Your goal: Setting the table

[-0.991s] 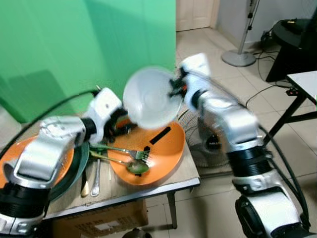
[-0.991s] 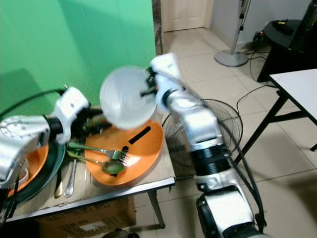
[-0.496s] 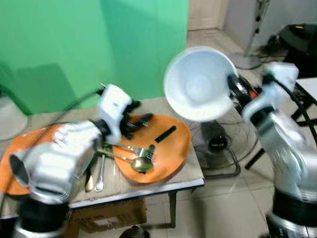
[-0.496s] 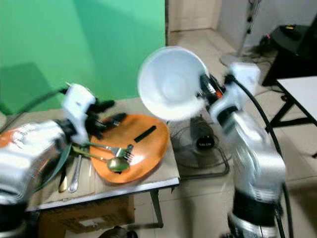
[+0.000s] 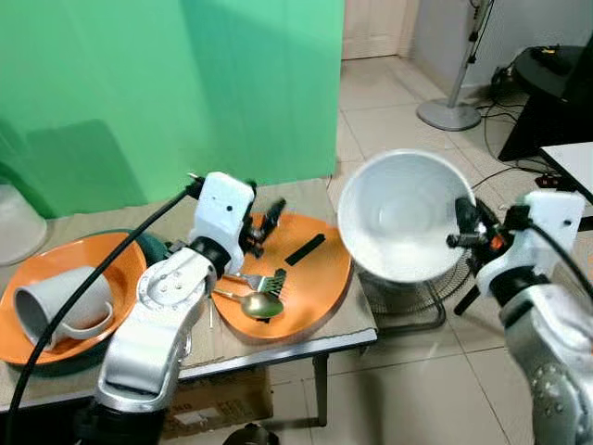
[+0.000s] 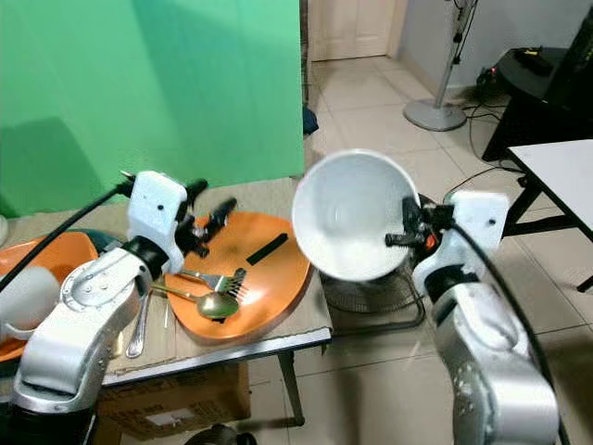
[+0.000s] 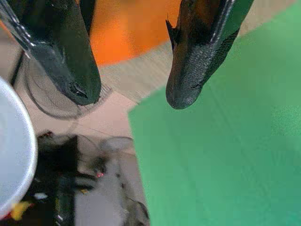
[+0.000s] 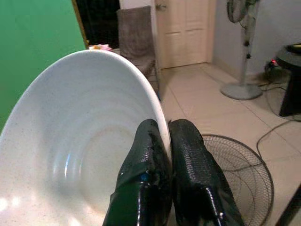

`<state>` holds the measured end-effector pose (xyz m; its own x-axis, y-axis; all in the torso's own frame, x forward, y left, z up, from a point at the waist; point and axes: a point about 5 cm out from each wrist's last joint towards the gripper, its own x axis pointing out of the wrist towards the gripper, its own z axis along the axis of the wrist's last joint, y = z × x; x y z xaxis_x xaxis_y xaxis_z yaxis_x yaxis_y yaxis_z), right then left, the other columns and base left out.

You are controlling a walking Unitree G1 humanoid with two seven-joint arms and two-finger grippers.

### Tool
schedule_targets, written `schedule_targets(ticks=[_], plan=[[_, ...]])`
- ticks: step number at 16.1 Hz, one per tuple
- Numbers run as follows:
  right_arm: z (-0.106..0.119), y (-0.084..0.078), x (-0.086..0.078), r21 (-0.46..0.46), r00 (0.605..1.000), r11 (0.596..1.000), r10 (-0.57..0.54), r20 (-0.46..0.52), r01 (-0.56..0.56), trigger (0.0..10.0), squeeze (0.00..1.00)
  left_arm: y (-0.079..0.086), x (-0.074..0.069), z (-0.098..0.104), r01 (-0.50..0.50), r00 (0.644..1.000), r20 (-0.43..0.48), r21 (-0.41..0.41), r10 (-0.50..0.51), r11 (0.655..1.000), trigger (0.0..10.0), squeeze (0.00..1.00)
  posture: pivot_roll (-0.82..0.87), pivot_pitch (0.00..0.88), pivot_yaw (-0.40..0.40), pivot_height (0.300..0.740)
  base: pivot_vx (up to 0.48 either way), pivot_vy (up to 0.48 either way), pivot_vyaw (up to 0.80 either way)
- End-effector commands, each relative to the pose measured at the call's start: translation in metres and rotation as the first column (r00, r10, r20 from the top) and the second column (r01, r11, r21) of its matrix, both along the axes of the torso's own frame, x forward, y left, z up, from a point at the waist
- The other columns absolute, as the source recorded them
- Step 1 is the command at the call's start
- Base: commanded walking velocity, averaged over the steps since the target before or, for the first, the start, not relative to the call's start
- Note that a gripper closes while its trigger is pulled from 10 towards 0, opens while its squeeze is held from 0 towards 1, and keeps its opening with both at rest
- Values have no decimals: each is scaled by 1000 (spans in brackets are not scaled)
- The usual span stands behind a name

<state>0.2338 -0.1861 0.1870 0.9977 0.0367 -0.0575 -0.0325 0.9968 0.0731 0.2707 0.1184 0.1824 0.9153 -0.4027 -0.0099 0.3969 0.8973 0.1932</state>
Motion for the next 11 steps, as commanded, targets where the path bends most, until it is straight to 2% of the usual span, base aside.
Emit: schedule_targets(ticks=[1,4,8,11], plan=[[10,5,-6,-13,999,1000,4,48,-4,10000,0,-1,0,2,-23,1000,16,-14,23,1000,10000,0,-2,0,72,740,0,0,-800],[6,3,-11,-38,999,999,-24,31,25,10000,0,-2,-2,0,-33,999,15,-21,33,999,10000,0,-8,0,69,740,0,0,-800],[3,-2,-7,-41,997,997,-71,18,71,10000,0,3,-2,-1,-66,998,18,-17,67,998,10000,0,13,0,64,740,0,0,-800],[1,-3,-6,-28,996,996,-84,1,84,10000,0,5,-3,1,-56,998,12,-24,57,998,10000,0,16,0,68,740,0,0,-800]])
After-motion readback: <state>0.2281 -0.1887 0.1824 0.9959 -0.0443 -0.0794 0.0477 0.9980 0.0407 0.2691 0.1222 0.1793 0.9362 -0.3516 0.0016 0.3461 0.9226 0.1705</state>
